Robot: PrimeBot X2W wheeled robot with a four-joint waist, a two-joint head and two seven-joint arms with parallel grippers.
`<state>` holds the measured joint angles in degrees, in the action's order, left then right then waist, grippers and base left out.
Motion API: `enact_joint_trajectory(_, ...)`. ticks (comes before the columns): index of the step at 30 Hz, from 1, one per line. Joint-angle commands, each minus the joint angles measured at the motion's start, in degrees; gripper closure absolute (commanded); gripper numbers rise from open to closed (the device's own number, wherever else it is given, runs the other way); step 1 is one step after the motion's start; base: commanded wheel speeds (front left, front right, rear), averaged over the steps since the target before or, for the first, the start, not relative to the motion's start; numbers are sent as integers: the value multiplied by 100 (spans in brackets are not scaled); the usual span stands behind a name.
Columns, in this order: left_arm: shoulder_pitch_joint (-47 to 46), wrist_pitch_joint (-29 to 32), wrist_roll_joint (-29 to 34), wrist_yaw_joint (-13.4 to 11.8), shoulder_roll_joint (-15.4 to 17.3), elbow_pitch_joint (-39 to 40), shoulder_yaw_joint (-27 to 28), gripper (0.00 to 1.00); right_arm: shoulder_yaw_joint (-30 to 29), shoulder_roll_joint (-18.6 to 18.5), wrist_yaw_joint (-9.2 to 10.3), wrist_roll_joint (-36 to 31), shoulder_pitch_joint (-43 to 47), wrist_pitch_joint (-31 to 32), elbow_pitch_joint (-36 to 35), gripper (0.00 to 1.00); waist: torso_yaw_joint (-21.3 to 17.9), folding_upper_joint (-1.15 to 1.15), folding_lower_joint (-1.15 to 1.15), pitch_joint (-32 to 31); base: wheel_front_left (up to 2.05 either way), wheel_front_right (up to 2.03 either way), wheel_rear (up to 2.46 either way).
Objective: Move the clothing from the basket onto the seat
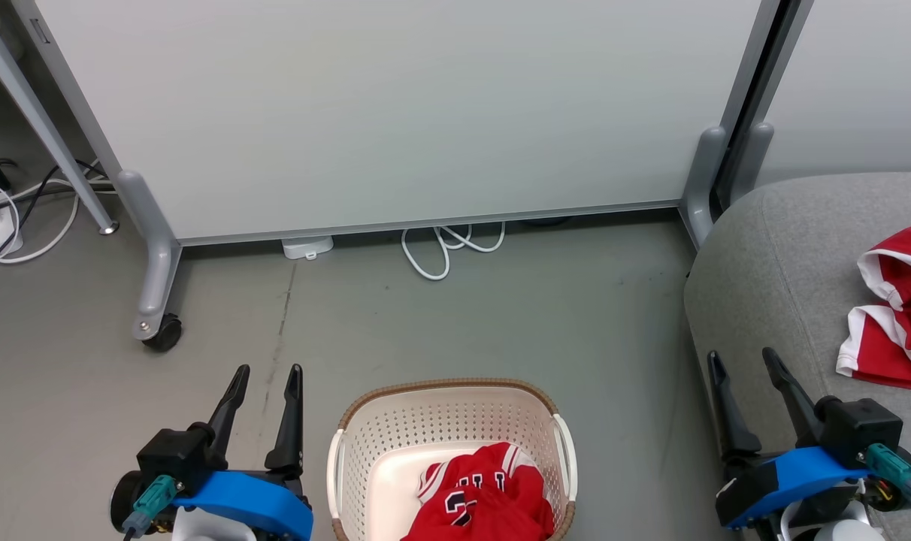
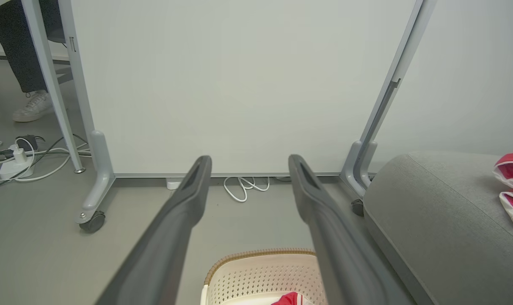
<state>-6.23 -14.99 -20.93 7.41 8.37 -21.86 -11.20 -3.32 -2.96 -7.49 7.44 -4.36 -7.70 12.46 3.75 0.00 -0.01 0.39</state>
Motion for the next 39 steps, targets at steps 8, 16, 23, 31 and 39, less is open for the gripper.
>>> enact_joint_trajectory(8,-35,-29,21,13,-17,-6,46,0,90,11,-1,121,-8,29,-95,0,-25,0,1,78,0,0,0)
enact_joint_trajectory(16,-86,-29,12,13,0,-17,8,0,207,11,-1,175,-125,35,-111,0,-121,0,1,279,0,0,0)
enact_joint_trajectory(23,-339,-29,-32,13,25,-112,-109,0,419,10,-1,138,-530,28,-197,0,-393,0,1,998,0,0,0)
enact_joint_trajectory(31,-1293,-28,-101,13,265,-493,-608,0,732,9,-1,173,-1376,-65,-455,0,-858,0,1,2619,0,0,0)
enact_joint_trajectory(39,-2501,-29,-372,12,631,-1269,-1461,0,963,11,-1,294,-1991,-293,-495,0,-1250,0,1,3832,0,0,0)
